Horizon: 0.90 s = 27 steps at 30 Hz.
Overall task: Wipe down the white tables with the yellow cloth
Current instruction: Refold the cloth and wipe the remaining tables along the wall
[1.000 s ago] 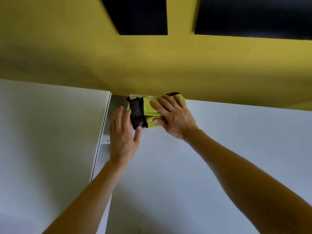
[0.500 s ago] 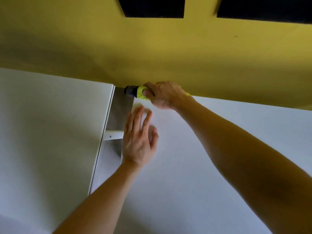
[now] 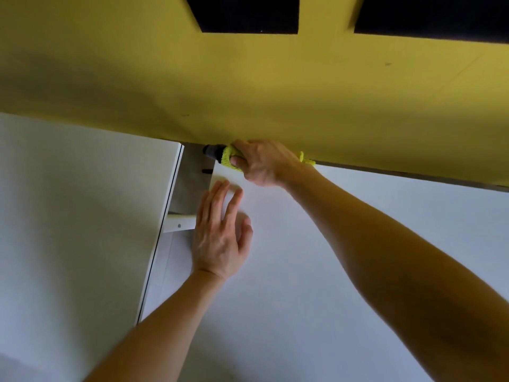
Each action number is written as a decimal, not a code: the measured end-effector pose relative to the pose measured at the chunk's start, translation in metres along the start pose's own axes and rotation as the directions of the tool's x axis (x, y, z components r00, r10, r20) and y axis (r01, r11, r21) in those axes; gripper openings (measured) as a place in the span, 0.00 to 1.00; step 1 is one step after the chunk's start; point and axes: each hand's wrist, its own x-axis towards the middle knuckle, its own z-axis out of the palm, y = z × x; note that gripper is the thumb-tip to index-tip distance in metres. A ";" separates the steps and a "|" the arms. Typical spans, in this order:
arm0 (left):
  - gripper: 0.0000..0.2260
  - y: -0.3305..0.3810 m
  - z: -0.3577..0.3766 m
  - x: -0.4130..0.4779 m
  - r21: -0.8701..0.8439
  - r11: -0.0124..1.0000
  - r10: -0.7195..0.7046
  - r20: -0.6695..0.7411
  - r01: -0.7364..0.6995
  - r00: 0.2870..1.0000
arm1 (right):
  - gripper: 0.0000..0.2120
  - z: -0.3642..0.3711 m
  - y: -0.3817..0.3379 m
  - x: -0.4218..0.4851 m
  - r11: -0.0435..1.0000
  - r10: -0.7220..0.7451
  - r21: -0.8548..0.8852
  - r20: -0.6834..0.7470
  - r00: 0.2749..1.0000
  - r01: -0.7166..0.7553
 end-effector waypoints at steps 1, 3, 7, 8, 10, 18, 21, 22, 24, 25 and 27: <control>0.24 -0.001 0.000 0.000 -0.002 1.000 0.003 0.000 -0.003 1.000 | 0.17 -0.002 0.009 -0.005 1.000 0.003 0.018 -0.005 1.000 -0.003; 0.24 -0.001 0.000 0.001 -0.007 1.000 0.007 -0.006 -0.007 1.000 | 0.20 -0.011 0.040 -0.032 0.999 0.032 0.042 -0.010 0.999 -0.031; 0.25 -0.002 -0.001 0.001 -0.018 0.999 0.026 -0.005 -0.026 1.000 | 0.27 -0.023 0.088 -0.101 0.988 0.137 -0.071 -0.008 0.990 -0.138; 0.25 -0.003 0.000 0.000 -0.015 1.000 0.027 -0.004 -0.027 1.000 | 0.27 -0.019 0.089 -0.106 0.980 0.155 -0.124 -0.027 0.988 -0.157; 0.25 -0.003 0.001 0.000 -0.010 1.000 0.029 -0.007 -0.029 1.000 | 0.25 -0.008 0.074 -0.090 0.968 0.172 -0.166 -0.112 0.979 -0.189; 0.25 -0.002 0.001 -0.002 -0.037 0.999 0.028 -0.052 -0.030 0.998 | 0.26 0.011 -0.006 -0.008 0.990 0.108 -0.080 -0.142 0.984 -0.120; 0.26 0.000 0.000 -0.001 -0.071 0.997 0.029 -0.056 -0.033 0.998 | 0.25 0.009 0.043 -0.056 0.985 0.131 -0.086 -0.213 0.968 -0.152; 0.26 -0.001 0.001 -0.001 -0.076 0.996 0.031 -0.050 -0.035 0.998 | 0.26 0.006 0.059 -0.076 0.982 0.146 -0.082 -0.247 0.958 -0.171; 0.26 -0.002 0.003 -0.002 -0.072 0.997 0.028 -0.045 -0.031 0.999 | 0.29 0.001 0.076 -0.108 0.971 0.163 -0.125 -0.287 0.944 -0.206; 0.26 -0.003 0.004 -0.002 -0.067 0.997 0.025 -0.049 -0.028 0.998 | 0.31 0.003 0.074 -0.112 0.961 0.177 -0.153 -0.293 0.939 -0.229; 0.26 -0.004 0.006 -0.002 -0.059 0.997 0.038 -0.058 -0.041 0.998 | 0.31 0.007 0.053 -0.096 0.942 0.220 -0.185 -0.284 0.933 -0.279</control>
